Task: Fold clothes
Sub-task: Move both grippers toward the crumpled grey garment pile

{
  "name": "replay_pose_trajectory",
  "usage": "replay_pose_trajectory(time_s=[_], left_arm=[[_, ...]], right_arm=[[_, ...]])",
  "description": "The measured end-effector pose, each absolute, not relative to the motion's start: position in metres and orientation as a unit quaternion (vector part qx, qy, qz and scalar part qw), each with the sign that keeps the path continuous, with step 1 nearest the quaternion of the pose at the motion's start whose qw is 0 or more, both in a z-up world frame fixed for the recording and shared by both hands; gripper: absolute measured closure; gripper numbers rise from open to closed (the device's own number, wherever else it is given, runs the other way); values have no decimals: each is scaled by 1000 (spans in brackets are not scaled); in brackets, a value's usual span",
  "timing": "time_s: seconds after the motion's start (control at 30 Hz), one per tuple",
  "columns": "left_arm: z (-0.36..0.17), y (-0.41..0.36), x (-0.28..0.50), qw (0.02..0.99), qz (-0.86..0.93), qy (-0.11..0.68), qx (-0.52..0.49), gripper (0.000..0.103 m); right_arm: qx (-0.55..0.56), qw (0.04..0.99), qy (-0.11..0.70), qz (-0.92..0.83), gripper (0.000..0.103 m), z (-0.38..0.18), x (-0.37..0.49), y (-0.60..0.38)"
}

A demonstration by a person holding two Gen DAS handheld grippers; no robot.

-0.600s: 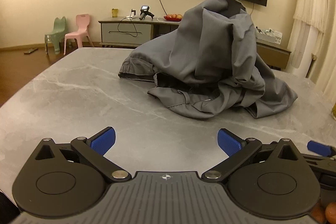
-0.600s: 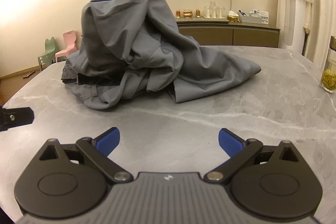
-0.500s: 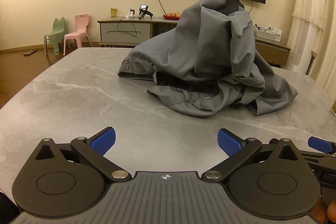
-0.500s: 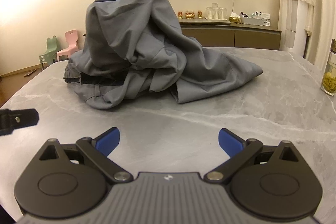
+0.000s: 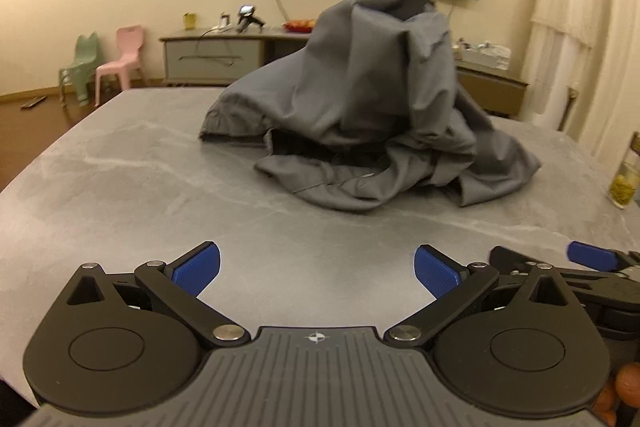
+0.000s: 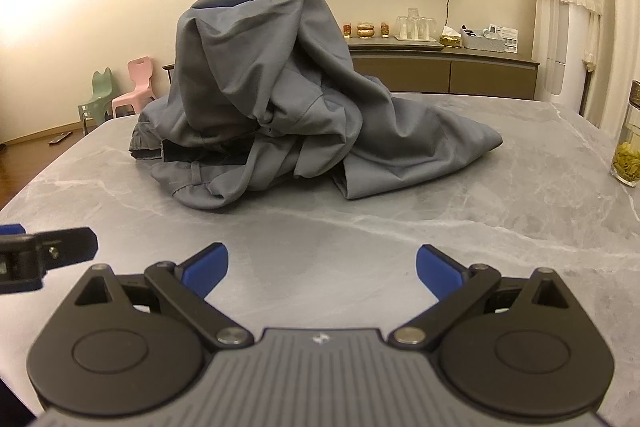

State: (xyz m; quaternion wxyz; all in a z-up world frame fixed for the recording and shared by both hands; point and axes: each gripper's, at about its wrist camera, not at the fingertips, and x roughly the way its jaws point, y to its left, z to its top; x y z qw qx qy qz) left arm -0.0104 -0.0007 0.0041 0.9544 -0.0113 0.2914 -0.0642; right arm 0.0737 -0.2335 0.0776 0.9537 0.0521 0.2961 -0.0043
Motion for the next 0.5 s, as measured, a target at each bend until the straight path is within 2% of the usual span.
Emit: replay_pose_trajectory(time_s=[0.03,0.1,0.13,0.17,0.2,0.23,0.27,0.37,0.5], left_arm=[[6,0,-11,954,-75,290,-15,1],[11,1,-14,956,-80,281,-19,5],[14,1,-16,957,-82,277,-18,11],[16,-1,-17,958,-85,274,-15,30],[19,-1,-17,958,-88,273,-15,59],[22,-2,-17,957,-94,273,-16,75],[24,-4,-17,957,-97,272,-14,94],[31,-9,-16,960,-100,261,-3,103],[39,-11,-11,961,-104,256,0,103]], right_arm=[[52,954,295,-5,0,79,73,-234],[52,954,296,-1,13,82,72,-234],[52,953,298,2,38,83,72,-234],[55,951,303,8,69,84,73,-234],[58,949,308,14,81,84,74,-234],[55,949,310,16,95,84,75,-232],[53,948,312,17,102,85,75,-231],[48,949,310,22,103,88,75,-226],[42,950,309,25,103,93,76,-222]])
